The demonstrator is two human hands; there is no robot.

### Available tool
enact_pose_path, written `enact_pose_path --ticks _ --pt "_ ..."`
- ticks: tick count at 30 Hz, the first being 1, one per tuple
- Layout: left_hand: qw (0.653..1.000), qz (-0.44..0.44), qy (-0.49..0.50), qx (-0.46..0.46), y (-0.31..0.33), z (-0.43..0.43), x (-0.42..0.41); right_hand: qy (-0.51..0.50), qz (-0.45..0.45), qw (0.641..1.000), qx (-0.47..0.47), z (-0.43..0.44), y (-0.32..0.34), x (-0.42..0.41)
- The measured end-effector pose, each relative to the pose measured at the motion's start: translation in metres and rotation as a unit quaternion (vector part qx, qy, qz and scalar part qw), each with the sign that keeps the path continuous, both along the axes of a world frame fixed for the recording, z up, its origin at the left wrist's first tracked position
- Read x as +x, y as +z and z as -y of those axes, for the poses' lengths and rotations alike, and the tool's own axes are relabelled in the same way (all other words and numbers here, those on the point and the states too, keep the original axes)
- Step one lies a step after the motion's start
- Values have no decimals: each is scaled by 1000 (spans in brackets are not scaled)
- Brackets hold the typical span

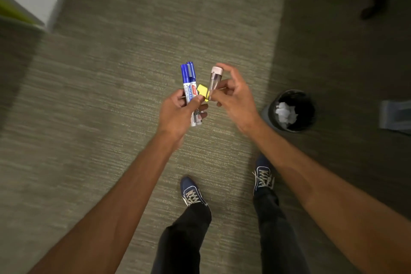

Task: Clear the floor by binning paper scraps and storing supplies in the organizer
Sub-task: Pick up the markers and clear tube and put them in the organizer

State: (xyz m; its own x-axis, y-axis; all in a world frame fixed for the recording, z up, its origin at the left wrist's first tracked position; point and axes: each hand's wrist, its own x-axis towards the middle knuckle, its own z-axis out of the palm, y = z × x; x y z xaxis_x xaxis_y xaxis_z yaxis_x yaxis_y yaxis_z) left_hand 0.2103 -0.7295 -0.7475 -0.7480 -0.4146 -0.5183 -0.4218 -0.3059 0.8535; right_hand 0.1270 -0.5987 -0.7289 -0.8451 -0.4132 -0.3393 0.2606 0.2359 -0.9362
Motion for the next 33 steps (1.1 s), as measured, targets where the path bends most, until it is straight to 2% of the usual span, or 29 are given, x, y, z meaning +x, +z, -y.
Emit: enact_pose_path --ticks 8,15,23,28,33 --pt "996 -29 -85 4 121 -68 -19 -99 -30 995 -6 -93 119 14" --pt "985 -42 -163 33 199 -183 -37 -181 -63 981 -20 -221 192 23" --pt "964 -68 -247 76 257 -339 -54 -267 -116 956 -28 -379 249 39" --pt "951 -86 -278 104 284 -419 -62 -327 -134 935 23 -465 271 51" --pt "927 -95 -346 108 300 -478 -75 -415 -125 899 57 -528 290 59"
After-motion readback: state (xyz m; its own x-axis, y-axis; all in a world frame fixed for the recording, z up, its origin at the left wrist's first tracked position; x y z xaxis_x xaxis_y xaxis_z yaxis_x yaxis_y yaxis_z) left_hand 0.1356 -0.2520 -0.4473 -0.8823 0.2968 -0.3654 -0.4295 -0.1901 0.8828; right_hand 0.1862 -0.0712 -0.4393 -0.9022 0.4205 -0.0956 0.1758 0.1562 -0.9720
